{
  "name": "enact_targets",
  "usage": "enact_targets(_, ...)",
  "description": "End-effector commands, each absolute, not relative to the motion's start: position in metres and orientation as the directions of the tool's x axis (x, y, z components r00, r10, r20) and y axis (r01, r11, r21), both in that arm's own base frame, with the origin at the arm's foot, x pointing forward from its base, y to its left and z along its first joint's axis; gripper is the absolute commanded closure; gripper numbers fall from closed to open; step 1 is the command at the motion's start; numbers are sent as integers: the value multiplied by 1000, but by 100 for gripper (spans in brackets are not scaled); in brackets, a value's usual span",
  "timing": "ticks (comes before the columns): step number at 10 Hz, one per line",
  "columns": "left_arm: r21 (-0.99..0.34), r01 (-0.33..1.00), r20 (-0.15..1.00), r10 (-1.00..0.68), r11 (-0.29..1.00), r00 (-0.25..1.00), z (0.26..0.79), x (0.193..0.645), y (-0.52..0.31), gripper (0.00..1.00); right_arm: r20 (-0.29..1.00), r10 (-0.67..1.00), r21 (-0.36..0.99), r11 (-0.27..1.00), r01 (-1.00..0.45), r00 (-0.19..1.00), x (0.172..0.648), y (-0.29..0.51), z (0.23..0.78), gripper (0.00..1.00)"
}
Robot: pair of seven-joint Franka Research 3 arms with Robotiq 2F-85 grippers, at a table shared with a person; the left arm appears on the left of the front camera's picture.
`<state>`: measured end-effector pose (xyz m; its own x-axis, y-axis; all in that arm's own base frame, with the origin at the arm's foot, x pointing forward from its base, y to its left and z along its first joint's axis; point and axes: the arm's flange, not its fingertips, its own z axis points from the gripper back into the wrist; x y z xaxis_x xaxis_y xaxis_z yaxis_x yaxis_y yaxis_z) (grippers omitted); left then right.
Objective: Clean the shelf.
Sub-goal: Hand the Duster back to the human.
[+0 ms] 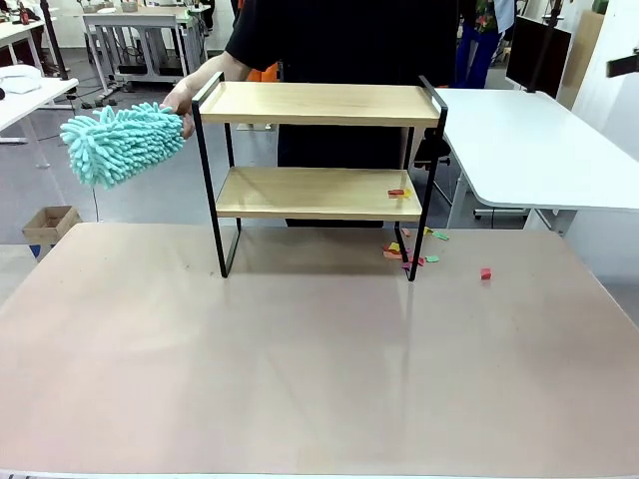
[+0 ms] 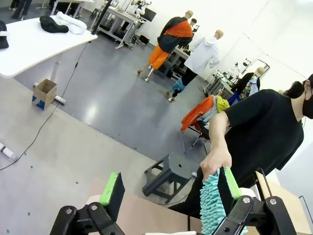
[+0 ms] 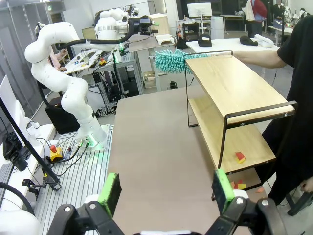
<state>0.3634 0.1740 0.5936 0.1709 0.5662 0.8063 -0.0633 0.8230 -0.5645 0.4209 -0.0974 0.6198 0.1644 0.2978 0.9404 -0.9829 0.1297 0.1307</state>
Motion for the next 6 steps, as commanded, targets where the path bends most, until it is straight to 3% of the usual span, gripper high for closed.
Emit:
enact_targets(1,-556,-67,813,559,829,164,591,365,173,0,938,309,122,124,-985,155,417,-97,620,0)
enact_targets(6,-556,-67,813,559,829,164,591,365,173,0,938,309,122,124,-985,155,417,-97,620,0)
